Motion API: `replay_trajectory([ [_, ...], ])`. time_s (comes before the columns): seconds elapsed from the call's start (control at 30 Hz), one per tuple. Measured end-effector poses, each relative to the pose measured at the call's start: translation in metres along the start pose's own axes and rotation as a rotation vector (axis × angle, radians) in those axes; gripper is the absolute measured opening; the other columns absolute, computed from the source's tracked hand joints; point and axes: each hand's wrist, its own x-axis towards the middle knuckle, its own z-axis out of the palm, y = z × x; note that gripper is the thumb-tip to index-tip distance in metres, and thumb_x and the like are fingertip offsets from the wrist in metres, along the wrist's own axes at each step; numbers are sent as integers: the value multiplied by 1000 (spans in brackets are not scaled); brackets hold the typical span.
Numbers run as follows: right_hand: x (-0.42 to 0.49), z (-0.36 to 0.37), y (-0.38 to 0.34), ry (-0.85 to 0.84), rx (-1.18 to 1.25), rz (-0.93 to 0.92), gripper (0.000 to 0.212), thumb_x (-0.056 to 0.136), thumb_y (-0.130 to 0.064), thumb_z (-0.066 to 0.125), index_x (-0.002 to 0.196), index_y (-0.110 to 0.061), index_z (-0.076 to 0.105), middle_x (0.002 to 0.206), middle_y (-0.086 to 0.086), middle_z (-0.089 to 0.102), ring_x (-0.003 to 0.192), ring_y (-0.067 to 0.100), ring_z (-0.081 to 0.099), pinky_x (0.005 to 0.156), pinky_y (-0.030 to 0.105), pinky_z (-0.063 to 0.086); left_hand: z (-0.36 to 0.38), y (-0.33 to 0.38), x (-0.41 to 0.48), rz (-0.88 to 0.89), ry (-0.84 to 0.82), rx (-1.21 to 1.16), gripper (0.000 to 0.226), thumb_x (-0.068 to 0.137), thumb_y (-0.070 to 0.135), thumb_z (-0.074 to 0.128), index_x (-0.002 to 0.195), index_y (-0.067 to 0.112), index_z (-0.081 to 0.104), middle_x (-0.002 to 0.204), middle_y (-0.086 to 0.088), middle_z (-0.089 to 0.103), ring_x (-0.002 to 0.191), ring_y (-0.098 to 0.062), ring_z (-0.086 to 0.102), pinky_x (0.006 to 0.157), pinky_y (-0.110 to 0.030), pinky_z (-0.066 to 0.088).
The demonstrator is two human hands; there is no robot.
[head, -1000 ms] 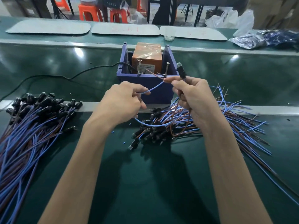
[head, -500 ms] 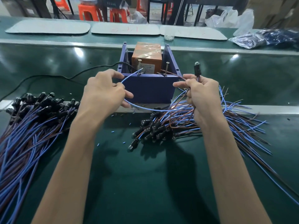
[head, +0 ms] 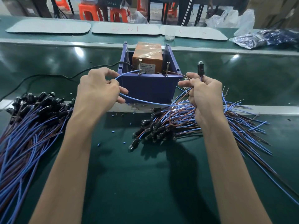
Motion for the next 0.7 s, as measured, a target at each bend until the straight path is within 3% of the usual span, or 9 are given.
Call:
replay_trajectory([
  [0.27,1,0,0,25,15,-14,27,96,-4,43,84,-18,63,65,-2,67,43,7,26,39,17,24,-2,0,0,-10,10,0,30,87,8,40,82,32,57,60,21,68,46,-3,64,69,-25,51],
  [0.43,0,1,0,66,-18,-47,38,96,-10,50,62,-21,63,66,-1,68,51,9,32,49,24,28,-2,-3,1,-2,20,-10,27,90,7,43,98,27,59,60,21,68,45,-4,64,62,-24,50],
  [0.7,0,0,-2,45,-25,-45,30,97,-13,50,71,-19,63,63,-5,67,46,5,32,42,18,29,-2,-4,2,6,13,-9,27,91,7,44,96,28,58,61,21,68,46,-5,64,74,-30,56],
])
